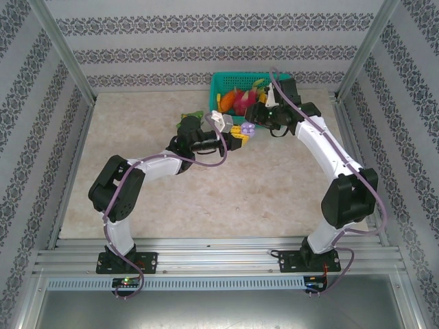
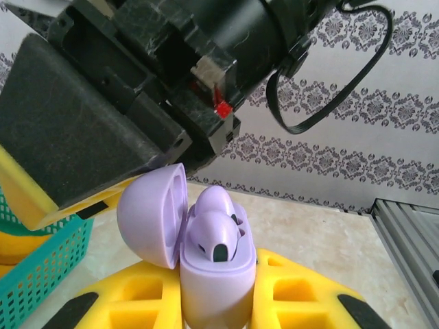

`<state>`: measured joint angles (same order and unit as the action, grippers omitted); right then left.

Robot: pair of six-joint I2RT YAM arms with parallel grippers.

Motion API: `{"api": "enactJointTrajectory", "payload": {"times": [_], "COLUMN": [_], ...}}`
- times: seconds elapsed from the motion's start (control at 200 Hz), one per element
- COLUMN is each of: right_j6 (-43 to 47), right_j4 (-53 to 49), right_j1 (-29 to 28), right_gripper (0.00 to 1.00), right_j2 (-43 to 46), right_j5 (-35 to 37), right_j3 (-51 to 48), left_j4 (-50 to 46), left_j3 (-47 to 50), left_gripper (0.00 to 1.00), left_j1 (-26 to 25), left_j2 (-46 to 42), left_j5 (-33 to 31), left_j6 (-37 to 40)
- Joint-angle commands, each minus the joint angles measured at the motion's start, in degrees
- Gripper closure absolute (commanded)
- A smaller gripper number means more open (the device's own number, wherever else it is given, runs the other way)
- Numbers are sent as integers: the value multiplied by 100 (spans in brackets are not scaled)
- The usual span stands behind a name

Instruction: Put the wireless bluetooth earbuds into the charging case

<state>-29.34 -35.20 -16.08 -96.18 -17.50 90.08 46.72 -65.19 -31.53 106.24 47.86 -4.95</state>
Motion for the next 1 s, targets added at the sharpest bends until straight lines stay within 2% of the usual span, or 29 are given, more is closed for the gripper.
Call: {"api": "enactJointTrajectory", "payload": {"times": [0.0, 0.345, 0.475, 0.689, 0.839, 0.949, 0.994], "right_j6": [262, 186, -76, -433, -489, -559, -592], "right_j4": [-277, -262, -120, 285, 399, 543, 586], "right_j1": [-218, -389, -190, 252, 324, 367, 383], "right_gripper": [57, 59, 53, 52, 51, 51, 51], "right_j2": [236, 1088, 1367, 1723, 1898, 2064, 2097], "right_j5": [-149, 24, 435, 714, 820, 902, 910], "right_j3": [12, -957, -1185, -1919, -2411, -2785, -2905], "left_j4": [18, 213, -154, -730, -1582, -3279, -3621], "left_j3": [32, 28, -56, 38, -73, -598, -702], "left_gripper": [100, 100, 100, 100, 100, 100, 100], "left_j1": [-47, -38, -38, -38, -38, -38, -39], "left_j2": [-253, -193, -173, 44, 318, 587, 706], "left_j5": [-54, -488, -503, -753, -909, -1057, -1033], "left_j6": [121, -71, -280, -1875, -3037, -3342, -3408]}}
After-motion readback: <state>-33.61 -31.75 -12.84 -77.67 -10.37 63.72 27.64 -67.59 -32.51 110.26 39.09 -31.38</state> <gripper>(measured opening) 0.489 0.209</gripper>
